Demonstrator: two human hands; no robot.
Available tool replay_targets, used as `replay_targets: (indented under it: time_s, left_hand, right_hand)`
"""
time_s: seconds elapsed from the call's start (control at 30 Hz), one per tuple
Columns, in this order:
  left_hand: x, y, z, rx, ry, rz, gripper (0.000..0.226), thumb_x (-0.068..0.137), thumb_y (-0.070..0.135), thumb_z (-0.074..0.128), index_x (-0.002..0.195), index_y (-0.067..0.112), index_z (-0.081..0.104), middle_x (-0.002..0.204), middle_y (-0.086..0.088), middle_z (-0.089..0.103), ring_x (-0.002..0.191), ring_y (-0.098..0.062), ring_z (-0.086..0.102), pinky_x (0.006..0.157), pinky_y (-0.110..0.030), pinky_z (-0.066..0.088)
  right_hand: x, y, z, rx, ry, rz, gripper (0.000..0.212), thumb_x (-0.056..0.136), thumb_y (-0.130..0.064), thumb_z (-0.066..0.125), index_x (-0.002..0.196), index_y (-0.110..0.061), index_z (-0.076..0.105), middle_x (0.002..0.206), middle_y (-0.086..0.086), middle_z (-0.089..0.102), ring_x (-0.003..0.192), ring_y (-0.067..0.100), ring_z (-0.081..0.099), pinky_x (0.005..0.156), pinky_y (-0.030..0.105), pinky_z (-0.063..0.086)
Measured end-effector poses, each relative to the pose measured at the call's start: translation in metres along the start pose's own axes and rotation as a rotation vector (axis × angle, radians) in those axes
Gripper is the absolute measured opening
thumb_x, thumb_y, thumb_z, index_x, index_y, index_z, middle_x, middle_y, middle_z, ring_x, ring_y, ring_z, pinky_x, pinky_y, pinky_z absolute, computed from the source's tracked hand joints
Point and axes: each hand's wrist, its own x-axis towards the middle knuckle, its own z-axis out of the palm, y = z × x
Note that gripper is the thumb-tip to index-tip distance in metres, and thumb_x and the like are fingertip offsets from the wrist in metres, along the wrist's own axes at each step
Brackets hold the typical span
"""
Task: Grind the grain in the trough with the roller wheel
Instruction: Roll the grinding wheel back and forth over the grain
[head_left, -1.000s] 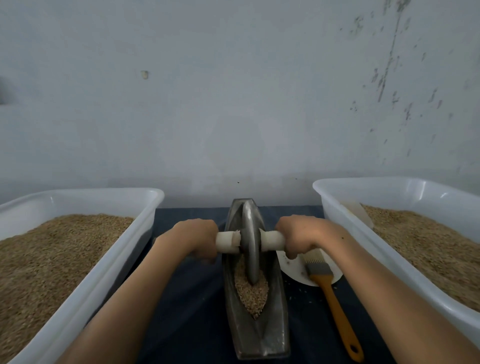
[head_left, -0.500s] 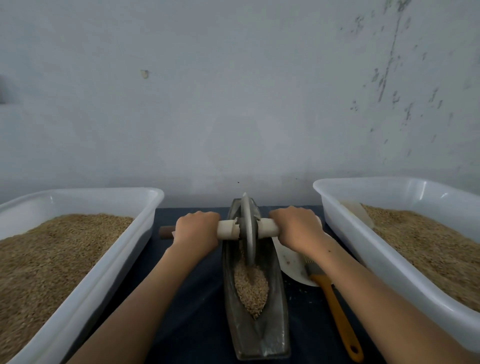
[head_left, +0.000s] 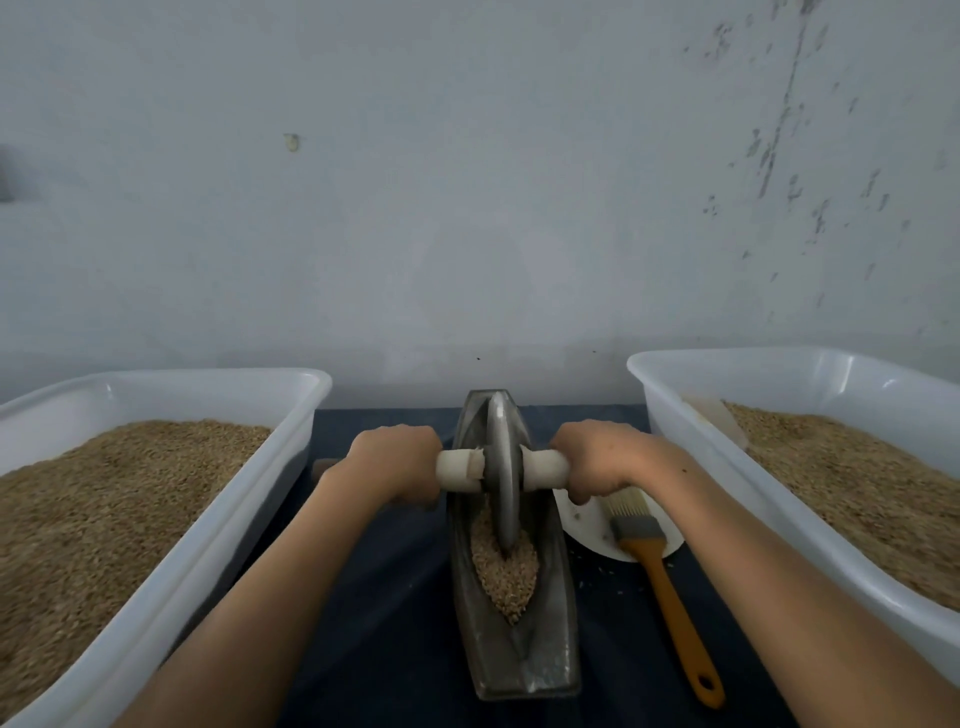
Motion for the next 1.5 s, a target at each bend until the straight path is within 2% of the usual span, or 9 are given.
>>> replay_targets:
  time_s: [0.2,0.37,0.53,0.7,0.87,1.03,1.2,1.33,1.5]
  left_hand:
    - [0.003,0.003,0.01,0.028,0.261,-0.011,0.027,0.085,0.027,0.06,0.11,0.02,0.057,0.102,-0.001,0.062,0.092,-0.02,0.059,0.07,-0.03,0.039]
    - [0.001,-0.002,0.002,-0.014,0.001,0.016,0.038,0.077,0.029,0.07,0.111,0.018,0.057,0.093,0.001,0.06,0.083,-0.017,0.056,0.07,-0.03,0.042]
    - [0.004,-0.007,0.0,-0.102,-0.188,0.065,0.017,0.072,0.023,0.073,0.077,0.02,0.057,0.062,0.006,0.058,0.056,-0.009,0.055,0.055,-0.023,0.038]
    - [0.003,0.0,0.003,0.015,0.096,0.003,0.032,0.079,0.03,0.067,0.107,0.02,0.057,0.09,0.002,0.06,0.082,-0.017,0.056,0.069,-0.031,0.041]
    - [0.004,0.003,0.011,0.052,0.314,0.005,0.025,0.086,0.028,0.057,0.11,0.022,0.056,0.102,-0.001,0.062,0.092,-0.021,0.059,0.071,-0.031,0.039]
    - [0.002,-0.002,0.004,-0.005,0.05,0.018,0.036,0.08,0.031,0.067,0.113,0.019,0.056,0.098,0.001,0.061,0.086,-0.017,0.056,0.073,-0.031,0.042]
    - [0.002,-0.005,-0.001,-0.074,-0.15,0.048,0.038,0.073,0.028,0.073,0.108,0.019,0.061,0.078,0.006,0.057,0.068,-0.011,0.054,0.062,-0.027,0.039]
    - [0.002,-0.002,0.001,-0.033,-0.047,0.006,0.041,0.076,0.031,0.072,0.112,0.019,0.057,0.086,0.004,0.057,0.078,-0.015,0.055,0.069,-0.03,0.041]
    - [0.003,0.003,0.008,0.029,0.217,-0.033,0.029,0.084,0.03,0.061,0.111,0.019,0.056,0.1,0.0,0.062,0.09,-0.02,0.059,0.071,-0.031,0.038]
  right_hand:
    - [0.005,-0.001,0.009,-0.095,0.269,0.011,0.026,0.086,-0.018,0.06,0.112,-0.019,0.06,0.097,0.002,0.064,0.079,0.019,0.056,0.065,0.031,0.038]
    - [-0.003,-0.001,-0.002,-0.042,0.031,-0.007,0.033,0.083,-0.015,0.065,0.115,-0.014,0.058,0.096,0.003,0.062,0.081,0.018,0.059,0.057,0.024,0.039]
    - [-0.002,-0.002,-0.002,0.015,-0.141,0.032,0.035,0.085,-0.012,0.066,0.119,-0.006,0.06,0.112,0.012,0.066,0.084,0.018,0.06,0.056,0.019,0.041]
    - [0.002,0.0,0.003,-0.038,0.104,-0.004,0.03,0.084,-0.017,0.065,0.113,-0.017,0.059,0.1,0.003,0.064,0.085,0.019,0.061,0.062,0.026,0.04]
    - [0.009,0.001,0.013,-0.081,0.321,0.011,0.023,0.086,-0.018,0.059,0.108,-0.021,0.059,0.096,0.001,0.065,0.082,0.02,0.059,0.067,0.031,0.039]
    - [-0.001,0.0,0.001,-0.079,0.093,-0.024,0.03,0.084,-0.015,0.063,0.113,-0.015,0.058,0.095,0.002,0.062,0.08,0.018,0.059,0.059,0.025,0.039]
    - [-0.004,-0.001,-0.002,0.043,-0.127,0.0,0.034,0.083,-0.011,0.068,0.115,-0.006,0.06,0.103,0.011,0.064,0.08,0.019,0.06,0.055,0.02,0.042]
    - [0.0,0.0,0.0,-0.004,-0.01,-0.017,0.03,0.082,-0.014,0.067,0.111,-0.012,0.06,0.089,0.003,0.061,0.072,0.015,0.058,0.053,0.022,0.038]
    - [0.007,0.001,0.01,-0.088,0.295,-0.016,0.027,0.086,-0.018,0.06,0.112,-0.022,0.06,0.098,0.002,0.065,0.084,0.02,0.06,0.065,0.03,0.039]
